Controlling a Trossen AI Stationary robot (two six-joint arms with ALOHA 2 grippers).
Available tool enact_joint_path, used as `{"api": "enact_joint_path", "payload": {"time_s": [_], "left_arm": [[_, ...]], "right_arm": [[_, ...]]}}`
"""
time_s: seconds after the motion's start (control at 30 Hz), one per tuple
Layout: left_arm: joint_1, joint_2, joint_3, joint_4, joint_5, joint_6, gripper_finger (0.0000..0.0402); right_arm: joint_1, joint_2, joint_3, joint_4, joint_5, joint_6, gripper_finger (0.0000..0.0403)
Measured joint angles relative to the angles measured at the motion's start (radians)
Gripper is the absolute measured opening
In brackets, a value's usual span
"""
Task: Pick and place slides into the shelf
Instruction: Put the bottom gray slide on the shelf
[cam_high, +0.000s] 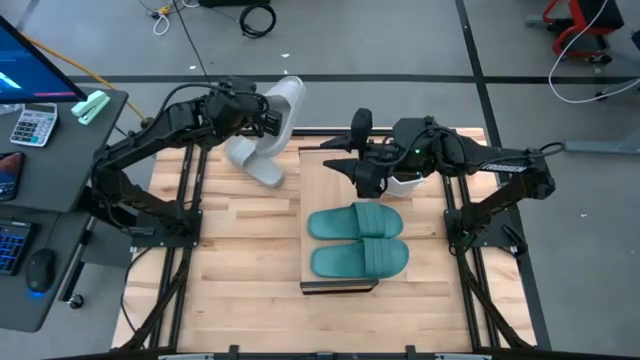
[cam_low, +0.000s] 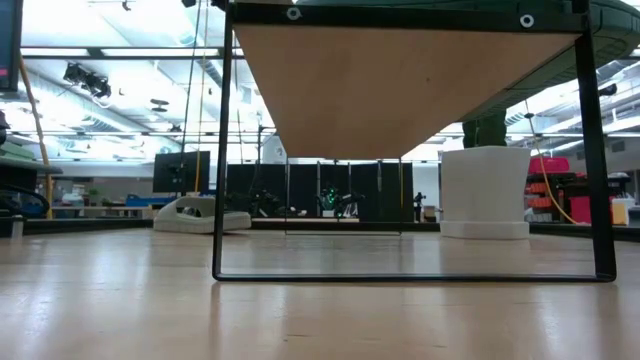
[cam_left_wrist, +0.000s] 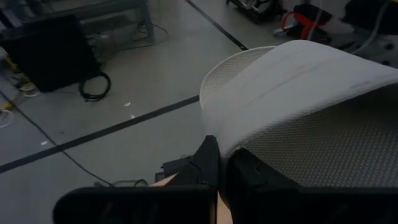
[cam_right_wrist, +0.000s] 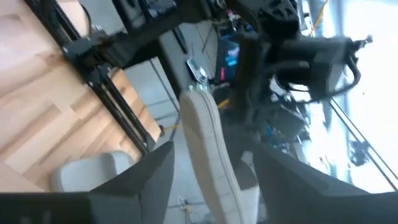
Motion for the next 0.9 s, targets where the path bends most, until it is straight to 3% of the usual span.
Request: {"api": "enact_joint_path", "payload": {"time_s": [0.2, 0.37, 0.6, 0.8, 0.9], "left_arm": [[-0.032, 0.0, 0.0, 0.027, 0.054, -0.002, 0.0012], [-0.043, 0.0, 0.0, 0.027, 0.054, -0.001, 0.0012], [-0.014, 0.0, 0.0, 0.029, 0.05, -0.021, 0.0012], [0.0, 0.0, 0.0, 0.033, 0.05, -0.021, 0.0012], [0.002, 0.004, 0.0, 0.035, 0.05, -0.021, 0.0012]], "right_arm": [[-0.002, 0.0, 0.0, 0.02, 0.04, -0.06, 0.0264], [0.004, 0.001, 0.0, 0.04, 0.057, -0.055, 0.0274], [0.043, 0.035, 0.0, 0.082, -0.091, -0.19, 0.0261], [0.069, 0.125, 0.009, 0.157, -0.003, -0.204, 0.0261], [0.096, 0.192, 0.086, 0.154, 0.066, -0.189, 0.0261]]}}
